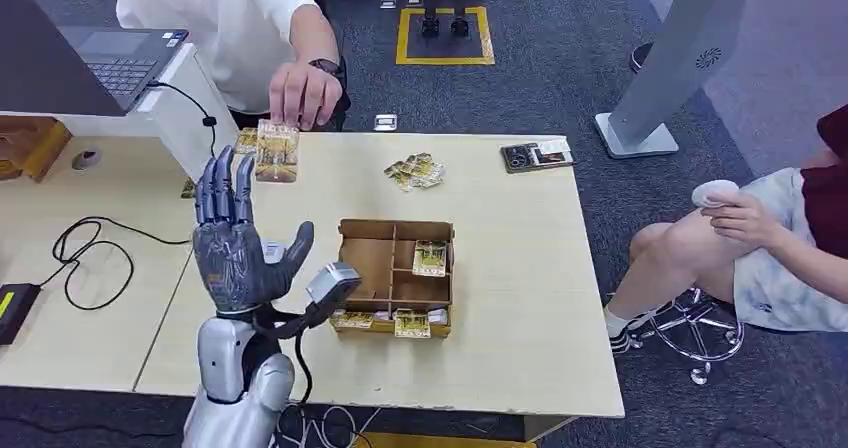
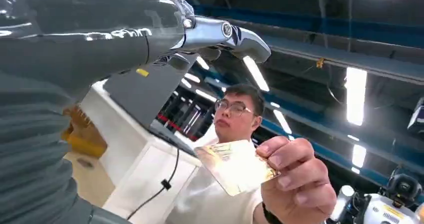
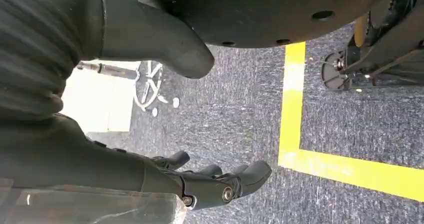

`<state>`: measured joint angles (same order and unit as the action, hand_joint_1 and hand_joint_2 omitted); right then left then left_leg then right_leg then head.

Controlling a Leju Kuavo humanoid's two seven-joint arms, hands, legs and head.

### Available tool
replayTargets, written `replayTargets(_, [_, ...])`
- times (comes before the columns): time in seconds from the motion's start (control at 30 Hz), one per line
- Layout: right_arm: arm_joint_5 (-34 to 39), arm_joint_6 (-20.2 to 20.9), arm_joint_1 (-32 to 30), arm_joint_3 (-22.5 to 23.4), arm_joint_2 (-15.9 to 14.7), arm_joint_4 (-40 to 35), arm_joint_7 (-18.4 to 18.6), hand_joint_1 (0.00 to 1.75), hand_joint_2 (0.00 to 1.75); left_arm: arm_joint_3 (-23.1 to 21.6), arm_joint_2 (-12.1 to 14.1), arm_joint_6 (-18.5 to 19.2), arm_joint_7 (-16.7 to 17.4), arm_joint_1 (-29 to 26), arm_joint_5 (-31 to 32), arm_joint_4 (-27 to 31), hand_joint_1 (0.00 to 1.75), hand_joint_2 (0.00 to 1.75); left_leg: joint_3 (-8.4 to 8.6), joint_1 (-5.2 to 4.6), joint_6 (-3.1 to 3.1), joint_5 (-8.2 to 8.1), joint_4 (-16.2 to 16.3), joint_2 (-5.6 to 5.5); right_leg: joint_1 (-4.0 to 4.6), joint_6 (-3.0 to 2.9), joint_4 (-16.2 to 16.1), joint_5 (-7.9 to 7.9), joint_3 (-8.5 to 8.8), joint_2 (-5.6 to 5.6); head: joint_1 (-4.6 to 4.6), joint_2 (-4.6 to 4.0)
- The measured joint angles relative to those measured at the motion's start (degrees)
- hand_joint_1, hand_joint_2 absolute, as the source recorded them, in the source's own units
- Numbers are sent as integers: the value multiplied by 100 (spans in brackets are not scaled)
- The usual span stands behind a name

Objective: Pass the card to the sensor for recognition and then transmit it.

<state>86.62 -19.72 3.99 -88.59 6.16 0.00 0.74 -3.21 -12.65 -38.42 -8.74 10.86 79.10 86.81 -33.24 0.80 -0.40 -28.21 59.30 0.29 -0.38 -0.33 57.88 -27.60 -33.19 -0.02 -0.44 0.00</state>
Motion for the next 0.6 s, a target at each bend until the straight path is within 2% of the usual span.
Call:
replayTargets(0.23, [-131, -2, 1, -7, -68, -105, 22, 0, 175, -4, 238, 0, 728, 233, 905, -13, 0, 175, 0, 0, 0, 0, 0, 1, 0, 0, -1, -1, -1, 1, 0, 0])
replayTargets(0.43, [-186, -11, 1, -7, -111, -173, 24, 0, 175, -210, 584, 0, 1366, 327, 972, -11, 0, 175, 1, 0, 0, 0, 0, 1, 0, 0, 0, -1, -1, 1, 2, 0])
replayTargets(0.5, [-184, -13, 0, -9, -122, -192, 24, 0, 175, -363, 811, 0, 1749, 384, 974, -13, 0, 175, 1, 0, 0, 0, 0, 1, 0, 0, 0, -1, -2, 1, 2, 0])
replayTargets(0.6, [-170, -13, 0, -9, -142, -219, 24, 0, 175, -847, 1323, 0, 2737, 585, 974, -57, 0, 175, 1, 1, -1, 1, 0, 2, 1, 0, 0, 0, -2, 2, 0, 0])
